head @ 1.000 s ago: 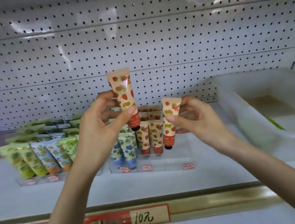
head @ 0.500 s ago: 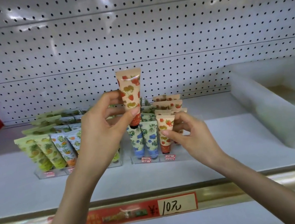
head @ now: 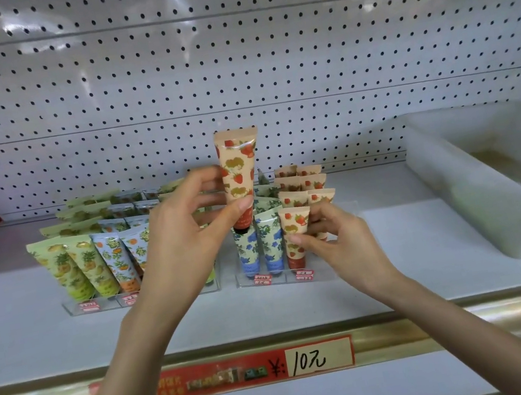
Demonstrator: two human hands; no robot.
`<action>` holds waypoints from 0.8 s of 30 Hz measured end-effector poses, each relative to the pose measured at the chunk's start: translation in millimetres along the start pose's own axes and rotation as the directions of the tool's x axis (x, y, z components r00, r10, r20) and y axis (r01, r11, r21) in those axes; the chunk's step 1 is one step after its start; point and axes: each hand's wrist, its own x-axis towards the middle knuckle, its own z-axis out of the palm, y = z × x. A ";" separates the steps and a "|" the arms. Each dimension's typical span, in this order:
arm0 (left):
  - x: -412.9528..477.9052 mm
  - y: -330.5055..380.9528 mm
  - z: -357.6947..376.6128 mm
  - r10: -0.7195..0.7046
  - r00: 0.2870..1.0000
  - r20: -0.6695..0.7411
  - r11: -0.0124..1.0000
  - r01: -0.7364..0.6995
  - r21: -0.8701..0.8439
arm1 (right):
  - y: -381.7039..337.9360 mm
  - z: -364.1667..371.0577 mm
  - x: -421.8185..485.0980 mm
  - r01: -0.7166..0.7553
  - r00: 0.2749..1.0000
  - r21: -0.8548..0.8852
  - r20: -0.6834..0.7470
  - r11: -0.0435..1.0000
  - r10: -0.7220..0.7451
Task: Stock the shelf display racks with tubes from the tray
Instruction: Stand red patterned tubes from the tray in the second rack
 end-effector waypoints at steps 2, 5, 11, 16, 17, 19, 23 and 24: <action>-1.3 0.4 0.0 -0.001 1.000 0.004 1.000 0.001 -0.011 | -0.7 -0.9 -0.6 -0.006 1.000 0.009 0.002 1.000 0.006; -3.3 2.3 0.3 -0.003 1.000 0.005 0.999 0.004 -0.033 | -1.6 -3.6 -0.4 -0.007 1.000 0.019 0.004 1.000 0.007; -5.1 4.8 3.9 -0.009 1.000 0.022 0.995 0.011 -0.095 | -8.8 -15.0 0.5 0.107 0.992 -0.038 -0.062 0.994 -0.109; -9.2 6.8 15.8 0.003 0.998 0.068 0.992 0.005 -0.125 | -29.1 -25.7 -0.1 0.275 0.953 -0.022 -0.124 0.961 -0.276; -10.2 6.9 19.1 0.010 0.997 0.082 0.992 0.001 -0.127 | -35.1 -26.3 -0.6 0.288 0.953 0.029 -0.109 0.957 -0.283; -12.0 7.2 25.9 0.026 0.994 0.109 0.993 -0.014 -0.115 | -44.2 -26.4 -1.0 0.299 0.954 0.146 -0.081 0.943 -0.290; -15.1 7.6 37.6 0.087 0.986 0.142 0.996 -0.084 -0.029 | -51.8 -25.3 -2.8 0.313 0.950 0.313 -0.096 0.897 -0.298; -15.8 7.4 39.8 0.095 0.985 0.147 0.995 -0.095 -0.009 | -52.6 -25.3 -3.6 0.317 0.948 0.327 -0.102 0.890 -0.300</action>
